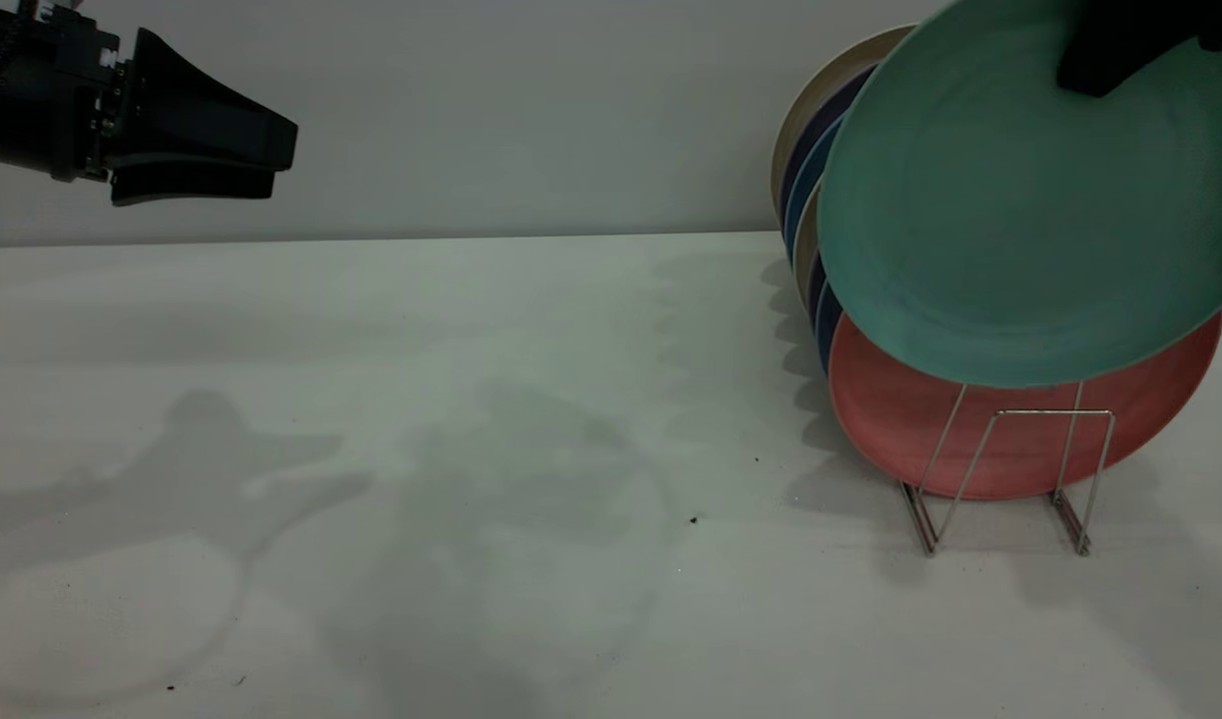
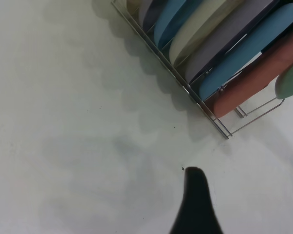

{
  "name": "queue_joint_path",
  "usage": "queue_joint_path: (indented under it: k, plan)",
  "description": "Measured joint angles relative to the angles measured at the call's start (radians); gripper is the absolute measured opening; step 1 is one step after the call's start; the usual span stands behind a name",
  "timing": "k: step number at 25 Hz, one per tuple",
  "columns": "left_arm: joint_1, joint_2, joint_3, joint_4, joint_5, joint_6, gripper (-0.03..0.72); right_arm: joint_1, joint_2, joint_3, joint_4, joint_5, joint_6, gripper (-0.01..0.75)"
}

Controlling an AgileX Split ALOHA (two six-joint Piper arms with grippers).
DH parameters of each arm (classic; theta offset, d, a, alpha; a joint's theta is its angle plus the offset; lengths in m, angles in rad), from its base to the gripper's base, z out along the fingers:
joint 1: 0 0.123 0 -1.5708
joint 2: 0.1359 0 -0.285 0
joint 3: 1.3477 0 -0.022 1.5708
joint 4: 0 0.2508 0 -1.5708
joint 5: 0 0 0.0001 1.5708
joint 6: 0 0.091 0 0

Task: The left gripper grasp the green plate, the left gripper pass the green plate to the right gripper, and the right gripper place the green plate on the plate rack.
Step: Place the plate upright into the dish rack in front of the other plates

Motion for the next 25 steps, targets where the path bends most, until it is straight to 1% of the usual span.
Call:
queue_joint_path:
  k: [3, 6, 8, 12, 21, 25]
  plan:
    - [0.0, 0.0, 0.0, 0.0, 0.0, -0.001, 0.583, 0.0, 0.0, 0.039, -0.001, -0.021, 0.0, 0.123]
    - [0.0, 0.0, 0.0, 0.0, 0.0, -0.001, 0.583, 0.0, 0.0, 0.084, -0.002, -0.085, -0.001, 0.123]
    - [0.0, 0.0, 0.0, 0.001, 0.0, -0.001, 0.581, 0.0, 0.0, 0.099, -0.002, -0.105, -0.001, 0.123]
    - [0.0, 0.0, 0.0, 0.001, 0.0, -0.001, 0.581, 0.0, 0.0, 0.1, -0.002, -0.112, -0.002, 0.123]
    - [0.0, 0.0, 0.0, 0.001, 0.0, -0.001, 0.581, 0.0, 0.0, 0.1, -0.003, -0.09, 0.011, 0.123]
    - [0.0, 0.0, 0.0, 0.001, 0.0, -0.001, 0.581, 0.0, 0.0, 0.1, 0.01, -0.082, 0.018, 0.151]
